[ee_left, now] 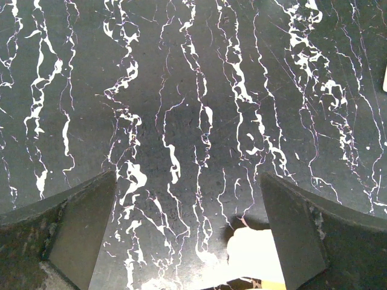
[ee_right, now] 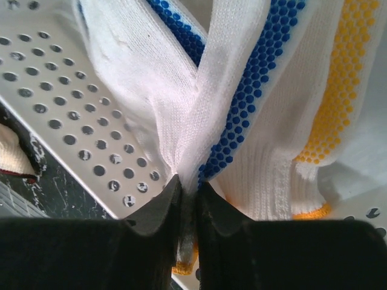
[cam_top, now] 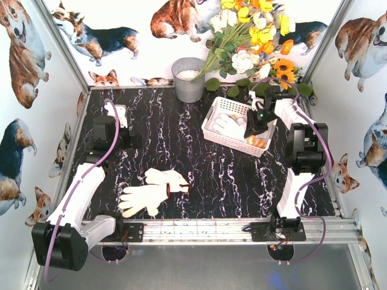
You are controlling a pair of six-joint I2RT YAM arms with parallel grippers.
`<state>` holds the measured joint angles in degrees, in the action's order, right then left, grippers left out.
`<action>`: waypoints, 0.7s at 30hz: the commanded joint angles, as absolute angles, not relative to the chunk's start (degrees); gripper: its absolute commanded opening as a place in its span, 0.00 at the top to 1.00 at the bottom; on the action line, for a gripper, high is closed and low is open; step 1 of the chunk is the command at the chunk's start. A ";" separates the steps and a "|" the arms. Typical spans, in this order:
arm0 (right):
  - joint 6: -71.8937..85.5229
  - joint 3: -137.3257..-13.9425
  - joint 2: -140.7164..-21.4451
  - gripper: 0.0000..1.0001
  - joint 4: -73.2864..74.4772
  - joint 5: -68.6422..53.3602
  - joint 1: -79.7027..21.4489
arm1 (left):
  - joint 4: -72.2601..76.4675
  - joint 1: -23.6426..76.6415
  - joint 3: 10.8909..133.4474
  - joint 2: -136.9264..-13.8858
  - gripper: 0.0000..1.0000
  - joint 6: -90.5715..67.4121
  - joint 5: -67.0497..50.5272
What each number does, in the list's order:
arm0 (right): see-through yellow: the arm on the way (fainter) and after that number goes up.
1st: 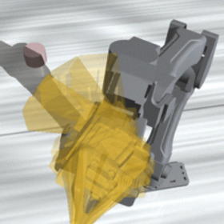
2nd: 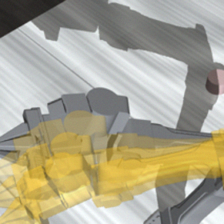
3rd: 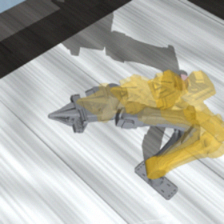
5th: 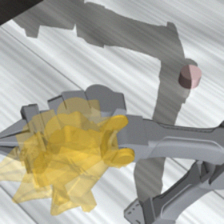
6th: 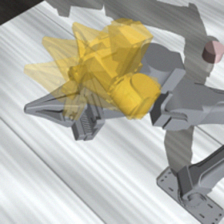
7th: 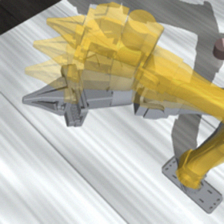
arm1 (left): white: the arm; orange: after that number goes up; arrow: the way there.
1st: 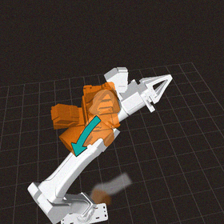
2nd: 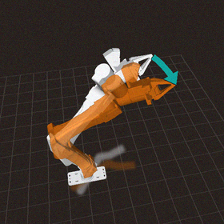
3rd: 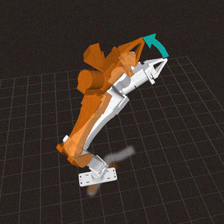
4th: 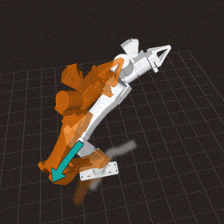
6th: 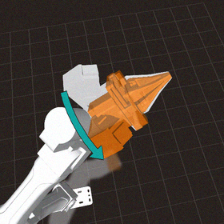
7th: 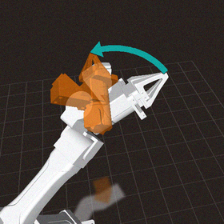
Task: Put the gloves into the storage basket
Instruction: Place the glove in the bin, then adjust the glove in the bin.
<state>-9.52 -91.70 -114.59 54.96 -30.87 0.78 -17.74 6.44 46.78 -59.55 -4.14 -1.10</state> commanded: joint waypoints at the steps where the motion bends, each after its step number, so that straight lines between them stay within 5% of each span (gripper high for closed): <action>1: -9.39 -88.87 -112.10 0.90 52.24 -26.91 0.88 | -16.61 6.02 47.11 -58.62 0.00 -4.22 -1.75; 12: -10.54 -85.39 -107.73 0.79 46.65 -24.80 0.88 | -16.61 5.98 47.11 -58.97 0.00 -4.05 -1.41; 21: -10.01 -83.90 -101.01 0.49 45.50 -19.94 0.81 | -16.61 5.98 47.11 -59.06 0.00 -4.04 -1.32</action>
